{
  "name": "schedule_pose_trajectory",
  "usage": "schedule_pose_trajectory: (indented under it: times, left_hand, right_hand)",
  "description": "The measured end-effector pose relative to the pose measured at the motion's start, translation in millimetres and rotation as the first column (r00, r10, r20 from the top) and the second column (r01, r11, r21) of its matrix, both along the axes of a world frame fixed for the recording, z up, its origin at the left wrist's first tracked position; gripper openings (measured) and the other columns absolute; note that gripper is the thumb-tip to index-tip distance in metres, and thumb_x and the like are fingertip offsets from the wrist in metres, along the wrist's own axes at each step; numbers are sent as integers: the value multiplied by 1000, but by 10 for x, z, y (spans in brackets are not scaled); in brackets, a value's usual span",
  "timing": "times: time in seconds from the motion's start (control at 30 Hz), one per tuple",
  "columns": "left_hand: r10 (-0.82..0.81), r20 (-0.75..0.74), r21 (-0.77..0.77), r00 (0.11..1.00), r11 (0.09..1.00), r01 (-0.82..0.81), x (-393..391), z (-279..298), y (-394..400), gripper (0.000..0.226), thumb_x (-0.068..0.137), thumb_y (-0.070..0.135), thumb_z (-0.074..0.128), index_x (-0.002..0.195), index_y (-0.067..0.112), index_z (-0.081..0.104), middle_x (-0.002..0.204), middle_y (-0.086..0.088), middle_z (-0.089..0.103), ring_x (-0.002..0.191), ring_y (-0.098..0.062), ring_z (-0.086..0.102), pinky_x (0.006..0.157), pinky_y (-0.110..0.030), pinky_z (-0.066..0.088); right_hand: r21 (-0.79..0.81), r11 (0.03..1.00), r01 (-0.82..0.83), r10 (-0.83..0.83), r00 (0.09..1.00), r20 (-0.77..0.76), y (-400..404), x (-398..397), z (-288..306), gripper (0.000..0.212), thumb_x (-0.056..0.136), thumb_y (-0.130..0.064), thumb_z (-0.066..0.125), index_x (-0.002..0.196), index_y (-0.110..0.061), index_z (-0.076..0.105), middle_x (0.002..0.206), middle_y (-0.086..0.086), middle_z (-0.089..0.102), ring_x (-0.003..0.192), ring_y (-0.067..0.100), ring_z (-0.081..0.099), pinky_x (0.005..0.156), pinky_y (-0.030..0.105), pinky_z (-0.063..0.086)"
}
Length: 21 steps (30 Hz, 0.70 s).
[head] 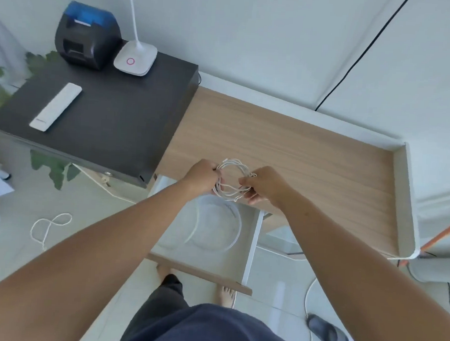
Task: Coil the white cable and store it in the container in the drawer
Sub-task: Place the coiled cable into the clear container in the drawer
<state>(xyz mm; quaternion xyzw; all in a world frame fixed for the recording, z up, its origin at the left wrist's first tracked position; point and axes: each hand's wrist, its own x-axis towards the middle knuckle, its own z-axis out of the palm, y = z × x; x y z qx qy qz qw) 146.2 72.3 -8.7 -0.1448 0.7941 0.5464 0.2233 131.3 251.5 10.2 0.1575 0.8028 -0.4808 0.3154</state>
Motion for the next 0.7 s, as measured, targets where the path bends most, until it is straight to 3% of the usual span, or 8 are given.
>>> schedule_pose_trajectory:
  times: [0.1, 0.23, 0.3, 0.4, 0.43, 0.53, 0.63, 0.7]
  left_hand:
    - [48, 36, 2, 998, 999, -48, 403, -254, 177, 25, 98, 8, 50, 80, 4, 66, 79, -16, 69, 76, -34, 73, 68, -44, 62]
    - [285, 76, 60, 955, 955, -290, 872, -558, 447, 18, 93, 13, 64, 79, 6, 72, 74, -15, 72, 66, -30, 72, 59, -40, 63]
    - [390, 59, 34, 919, 919, -392, 1060, -679, 549, 19, 88, 15, 70, 80, -1, 75, 71, -16, 72, 62, -29, 72, 50, -33, 61]
    - [430, 31, -93, 902, 900, -426, 1273, -873, 664, 27, 88, 20, 69, 68, 2, 72, 65, -13, 70, 62, -30, 68, 47, -22, 57]
    - [436, 42, -117, 899, 896, -429, 1321, -937, 685, 29, 89, 20, 66, 66, 3, 70, 65, -12, 69, 65, -32, 68, 53, -23, 58]
    - [450, 118, -127, 885, 891, -436, 1412, -1129, 683, 28, 92, 21, 57, 83, -1, 71, 81, -18, 72, 81, -38, 70, 78, -43, 60]
    - [435, 152, -151, 887, 898, -414, 1404, -1279, 641, 31, 96, 21, 51, 92, -3, 69, 91, -22, 71, 87, -39, 70, 84, -45, 55]
    - [394, 159, -210, 905, 909, -359, 1346, -1351, 613, 33, 99, 20, 44, 96, -5, 65, 96, -24, 70, 93, -39, 68, 85, -42, 52]
  right_hand:
    - [133, 960, -248, 243, 968, 54, 135, 189, -129, 17, 92, -8, 64, 84, 6, 62, 67, 19, 66, 48, 24, 65, 40, 25, 52]
    - [238, 862, -448, 423, 894, 151, 289, 438, -393, 31, 92, -11, 53, 64, 0, 60, 62, 18, 67, 46, 22, 65, 60, 28, 55]
    - [289, 811, -509, 481, 861, 166, 318, 528, -552, 35, 91, -12, 52, 55, -8, 53, 56, 17, 57, 44, 18, 56, 59, 27, 47]
    - [304, 773, -557, 522, 831, 194, 285, 597, -760, 40, 92, -12, 53, 57, -15, 34, 59, 11, 37, 59, 20, 36, 56, 30, 35]
    - [290, 767, -572, 530, 820, 217, 258, 603, -817, 43, 94, -13, 53, 56, -15, 34, 55, 9, 38, 55, 21, 36, 54, 29, 35]
    - [296, 700, -650, 595, 760, 262, 127, 545, -966, 44, 95, -17, 51, 53, -18, 38, 41, 3, 50, 50, 21, 48, 53, 22, 40]
    - [295, 640, -710, 647, 705, 292, -25, 432, -1087, 42, 94, -19, 49, 53, -16, 52, 52, 7, 68, 59, 25, 63, 66, 28, 50]
    - [285, 616, -735, 657, 678, 328, -127, 344, -1183, 47, 97, -21, 46, 53, -12, 60, 52, 5, 71, 60, 17, 72, 72, 27, 52]
